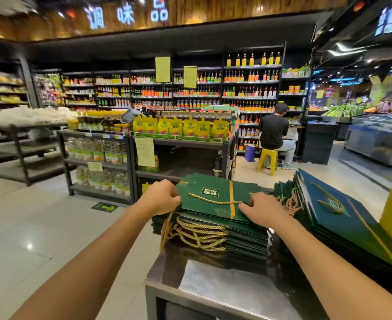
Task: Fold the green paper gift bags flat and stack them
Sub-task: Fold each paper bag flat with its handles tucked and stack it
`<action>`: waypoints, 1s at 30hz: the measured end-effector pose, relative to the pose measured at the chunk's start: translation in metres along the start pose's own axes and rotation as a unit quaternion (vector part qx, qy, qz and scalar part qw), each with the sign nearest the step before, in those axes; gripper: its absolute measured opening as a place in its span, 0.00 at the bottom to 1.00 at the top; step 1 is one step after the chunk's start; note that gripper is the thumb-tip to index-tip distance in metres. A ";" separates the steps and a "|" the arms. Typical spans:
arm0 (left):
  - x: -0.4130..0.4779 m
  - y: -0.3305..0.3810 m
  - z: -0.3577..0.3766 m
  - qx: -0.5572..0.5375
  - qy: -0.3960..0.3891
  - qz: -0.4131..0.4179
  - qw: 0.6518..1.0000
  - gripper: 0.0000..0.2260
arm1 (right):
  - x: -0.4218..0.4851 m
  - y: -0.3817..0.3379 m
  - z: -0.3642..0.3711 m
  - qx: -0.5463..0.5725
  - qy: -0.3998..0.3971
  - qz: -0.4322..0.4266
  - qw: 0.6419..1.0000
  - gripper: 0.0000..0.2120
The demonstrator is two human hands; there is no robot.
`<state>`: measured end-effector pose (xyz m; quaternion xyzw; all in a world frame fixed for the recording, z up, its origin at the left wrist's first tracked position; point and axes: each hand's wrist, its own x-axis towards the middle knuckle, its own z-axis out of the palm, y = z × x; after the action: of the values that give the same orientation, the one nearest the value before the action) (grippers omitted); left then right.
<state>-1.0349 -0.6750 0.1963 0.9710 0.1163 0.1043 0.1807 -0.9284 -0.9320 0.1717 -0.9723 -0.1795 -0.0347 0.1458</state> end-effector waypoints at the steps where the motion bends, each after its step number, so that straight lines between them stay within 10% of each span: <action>1: -0.001 0.001 0.001 -0.027 -0.002 0.001 1.000 0.10 | 0.000 -0.001 0.000 0.023 0.004 0.006 1.000 0.22; 18: -0.096 0.000 0.012 -0.452 -0.042 -0.024 0.891 0.24 | -0.110 0.016 -0.007 0.280 0.086 -0.025 0.956 0.32; 30: -0.156 0.009 0.067 -0.503 -0.085 -0.022 0.860 0.23 | -0.182 0.070 0.025 0.265 0.083 -0.026 0.960 0.25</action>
<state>-1.1650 -0.7458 0.1138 0.7501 0.0531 0.0614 0.6564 -1.0732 -1.0487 0.1072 -0.8877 -0.1946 -0.0702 0.4114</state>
